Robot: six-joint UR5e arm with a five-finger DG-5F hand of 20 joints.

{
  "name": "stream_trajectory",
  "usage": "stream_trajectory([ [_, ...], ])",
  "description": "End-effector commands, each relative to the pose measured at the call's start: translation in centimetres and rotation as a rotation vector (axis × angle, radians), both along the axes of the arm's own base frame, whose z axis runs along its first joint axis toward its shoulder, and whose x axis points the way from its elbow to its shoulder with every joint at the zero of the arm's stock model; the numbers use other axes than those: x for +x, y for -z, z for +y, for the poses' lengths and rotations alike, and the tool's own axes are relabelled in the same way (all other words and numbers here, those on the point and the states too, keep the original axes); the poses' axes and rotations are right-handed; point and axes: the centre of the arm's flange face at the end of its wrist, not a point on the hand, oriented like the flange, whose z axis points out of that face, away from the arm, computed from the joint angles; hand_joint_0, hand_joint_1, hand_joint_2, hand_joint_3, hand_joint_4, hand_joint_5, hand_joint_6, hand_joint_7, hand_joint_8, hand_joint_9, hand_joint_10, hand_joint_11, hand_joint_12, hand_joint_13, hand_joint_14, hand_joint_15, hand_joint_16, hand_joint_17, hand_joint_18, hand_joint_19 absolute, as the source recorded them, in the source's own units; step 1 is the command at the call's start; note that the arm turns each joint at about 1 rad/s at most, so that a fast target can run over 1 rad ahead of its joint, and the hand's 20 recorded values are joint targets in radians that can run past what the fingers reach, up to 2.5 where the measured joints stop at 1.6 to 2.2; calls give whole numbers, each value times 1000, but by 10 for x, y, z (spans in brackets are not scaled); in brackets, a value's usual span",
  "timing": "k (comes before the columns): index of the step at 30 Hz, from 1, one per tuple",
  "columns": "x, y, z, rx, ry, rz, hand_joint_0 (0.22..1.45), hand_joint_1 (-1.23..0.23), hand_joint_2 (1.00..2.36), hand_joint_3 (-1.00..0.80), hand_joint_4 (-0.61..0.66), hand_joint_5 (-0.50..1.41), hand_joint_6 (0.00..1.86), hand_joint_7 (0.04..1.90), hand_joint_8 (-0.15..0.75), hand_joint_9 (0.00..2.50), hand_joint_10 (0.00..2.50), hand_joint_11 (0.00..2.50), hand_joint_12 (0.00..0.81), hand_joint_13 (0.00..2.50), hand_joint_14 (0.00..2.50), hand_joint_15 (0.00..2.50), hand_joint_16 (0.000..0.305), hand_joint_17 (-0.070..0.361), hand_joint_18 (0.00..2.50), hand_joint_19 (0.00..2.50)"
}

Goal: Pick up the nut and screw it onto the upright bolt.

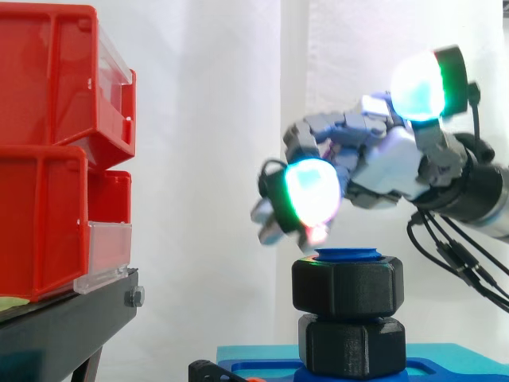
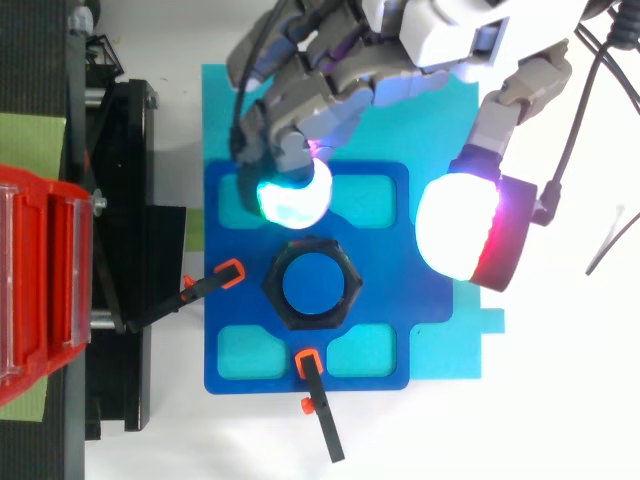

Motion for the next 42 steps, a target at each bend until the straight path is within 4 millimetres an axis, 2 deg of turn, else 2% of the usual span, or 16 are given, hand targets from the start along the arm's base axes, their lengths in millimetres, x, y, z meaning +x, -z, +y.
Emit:
stream_trajectory([
  [1, 5, -12, 4, -2, -4, -9, 466, -13, 1000, -500, 209, -148, 504, 862, 267, 840, 0, 0, 355, 563, 0, 27, 47, 106, 433, 196],
  [4, 5, -13, 5, -3, -6, -16, 462, -7, 1000, -500, 173, -173, 502, 749, 262, 721, 0, 0, 361, 501, 0, 0, 49, 110, 374, 161],
  [8, 6, -3, 13, 0, -7, -30, 461, 8, 1000, -500, 144, -198, 501, 646, 245, 569, 0, 0, 359, 404, 0, 0, 49, 111, 247, 74],
  [9, 5, 7, 15, 0, -3, -50, 461, 10, 1000, -500, 134, -203, 501, 637, 244, 557, 0, 0, 360, 393, 0, 0, 49, 111, 225, 65],
  [16, 4, 22, 21, 3, 6, -97, 460, 19, 1000, -500, 100, -223, 501, 572, 228, 389, 0, 0, 355, 262, 0, 0, 48, 107, 61, 0],
  [20, -1, 34, 18, 10, 20, -65, 458, 25, 1000, -500, 98, -226, 501, 571, 225, 374, 0, 0, 358, 251, 0, 0, 48, 107, 43, 0],
  [28, -8, 39, 1, 5, 41, -30, 458, 25, 1000, -500, 99, -226, 501, 576, 226, 365, 0, 0, 359, 250, 0, 0, 48, 107, 39, 0],
  [42, -11, 44, 1, -26, 56, -14, 454, 18, 1000, -500, 112, -227, 501, 599, 232, 359, 0, 0, 363, 250, 0, 0, 48, 108, 35, 0],
])
